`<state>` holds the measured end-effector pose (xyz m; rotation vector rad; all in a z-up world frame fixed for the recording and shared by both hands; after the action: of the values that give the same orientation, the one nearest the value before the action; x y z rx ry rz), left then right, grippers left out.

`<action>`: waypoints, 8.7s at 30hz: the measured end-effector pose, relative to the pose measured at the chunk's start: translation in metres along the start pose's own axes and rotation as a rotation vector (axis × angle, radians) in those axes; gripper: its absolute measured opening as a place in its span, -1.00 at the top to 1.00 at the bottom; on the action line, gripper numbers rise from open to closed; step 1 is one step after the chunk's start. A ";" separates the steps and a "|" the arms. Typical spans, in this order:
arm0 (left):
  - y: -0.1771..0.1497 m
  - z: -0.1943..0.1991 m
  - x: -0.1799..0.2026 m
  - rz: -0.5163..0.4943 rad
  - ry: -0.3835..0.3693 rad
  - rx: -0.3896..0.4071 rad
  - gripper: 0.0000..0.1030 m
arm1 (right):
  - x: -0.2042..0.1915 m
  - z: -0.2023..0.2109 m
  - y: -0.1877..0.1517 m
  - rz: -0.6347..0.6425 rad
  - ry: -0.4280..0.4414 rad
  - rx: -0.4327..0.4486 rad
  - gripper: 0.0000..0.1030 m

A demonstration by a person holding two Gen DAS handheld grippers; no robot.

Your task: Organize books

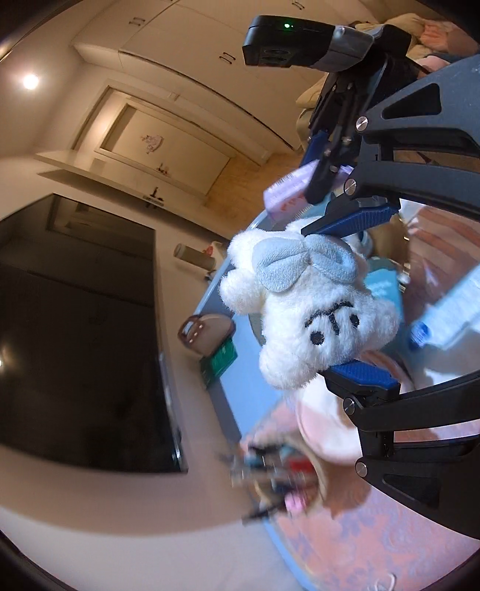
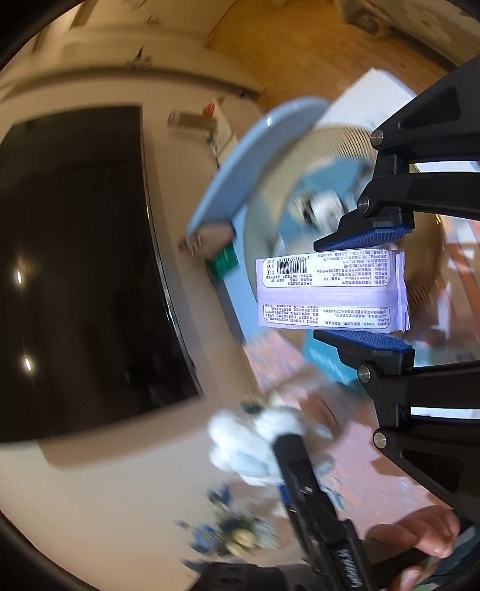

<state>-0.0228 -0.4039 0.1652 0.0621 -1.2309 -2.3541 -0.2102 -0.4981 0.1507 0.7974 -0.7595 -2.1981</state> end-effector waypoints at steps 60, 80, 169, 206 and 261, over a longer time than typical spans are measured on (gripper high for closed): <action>-0.211 0.262 -0.205 0.380 0.666 0.070 -0.84 | -0.307 -0.045 -0.156 0.396 0.435 -0.276 -0.18; -0.282 0.212 -0.265 0.413 0.844 -0.069 -0.84 | -0.343 -0.137 -0.226 0.478 0.380 -0.308 -0.66; -0.270 0.202 -0.292 0.515 0.634 -0.025 -0.84 | -0.353 -0.166 -0.197 0.483 0.356 -0.478 -0.68; -0.131 0.161 -0.089 0.154 0.540 0.108 -0.84 | -0.100 0.015 -0.048 0.138 0.045 -0.043 0.61; -0.251 0.214 -0.215 0.359 0.998 -0.053 -0.99 | -0.331 -0.061 -0.183 0.433 0.288 -0.040 -0.81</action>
<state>0.0145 -0.0271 0.0576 0.8126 -0.6008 -1.6470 -0.0424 -0.1588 0.0904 0.8195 -0.6676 -1.6662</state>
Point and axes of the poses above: each gripper's, at about its wrist camera, not at the fingertips, and z roughly against the way its jaws point, x to its right, y to its top, the point moved 1 cm from there along -z, roughly the way its jaws point, and after that the axes turned 8 degrees about -z, right-handed, at the moved point
